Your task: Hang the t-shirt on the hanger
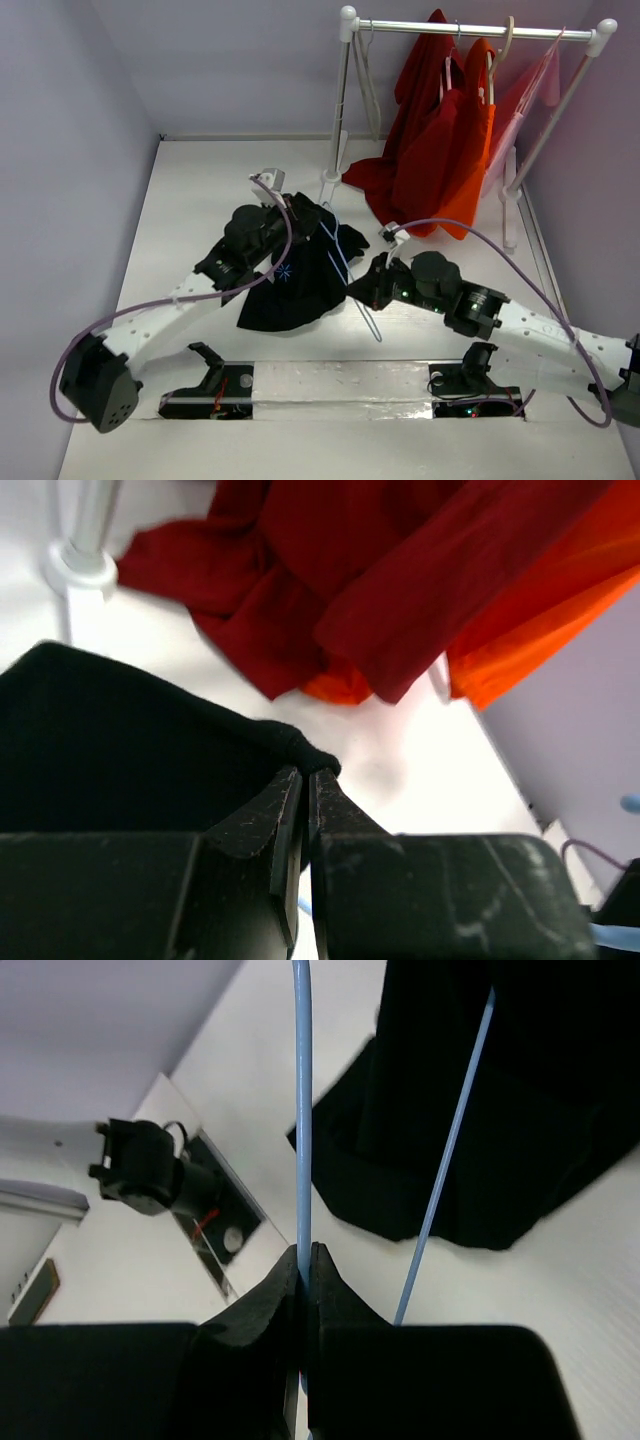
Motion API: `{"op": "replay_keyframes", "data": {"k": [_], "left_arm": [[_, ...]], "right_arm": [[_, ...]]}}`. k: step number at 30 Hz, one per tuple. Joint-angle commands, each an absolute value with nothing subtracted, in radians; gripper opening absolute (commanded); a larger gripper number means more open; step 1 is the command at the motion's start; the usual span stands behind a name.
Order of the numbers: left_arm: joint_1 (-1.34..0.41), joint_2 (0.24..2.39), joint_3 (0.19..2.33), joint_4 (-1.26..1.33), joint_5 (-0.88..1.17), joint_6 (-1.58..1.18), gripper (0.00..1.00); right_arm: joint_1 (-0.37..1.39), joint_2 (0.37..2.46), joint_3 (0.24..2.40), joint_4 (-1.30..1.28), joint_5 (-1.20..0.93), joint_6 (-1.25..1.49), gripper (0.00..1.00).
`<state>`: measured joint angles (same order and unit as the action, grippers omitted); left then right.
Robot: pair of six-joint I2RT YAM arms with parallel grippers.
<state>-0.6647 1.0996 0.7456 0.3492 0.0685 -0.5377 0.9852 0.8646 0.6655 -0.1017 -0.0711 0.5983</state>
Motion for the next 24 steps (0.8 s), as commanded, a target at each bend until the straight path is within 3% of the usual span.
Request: {"op": "replay_keyframes", "data": {"k": [1, 7, 14, 19, 24], "left_arm": [[-0.687, 0.953, 0.796, 0.313, -0.026, -0.546, 0.0], [-0.749, 0.783, 0.983, 0.094, -0.211, -0.48, 0.0], [-0.761, 0.718, 1.253, -0.067, -0.127, -0.466, 0.0], [-0.77, 0.661, 1.154, -0.08, -0.17, -0.497, 0.0], [-0.77, 0.652, 1.104, -0.08, -0.163, -0.497, 0.0]], "right_arm": [[1.071, 0.892, 0.65, 0.253, 0.207, 0.588, 0.0], [1.149, 1.035, 0.826, 0.385, 0.314, 0.43, 0.0], [1.275, 1.092, 0.95, 0.587, 0.38, 0.313, 0.0], [1.275, 1.301, 1.008, 0.541, 0.46, 0.308, 0.0], [1.284, 1.244, 0.959, 0.718, 0.403, 0.284, 0.0]]}}
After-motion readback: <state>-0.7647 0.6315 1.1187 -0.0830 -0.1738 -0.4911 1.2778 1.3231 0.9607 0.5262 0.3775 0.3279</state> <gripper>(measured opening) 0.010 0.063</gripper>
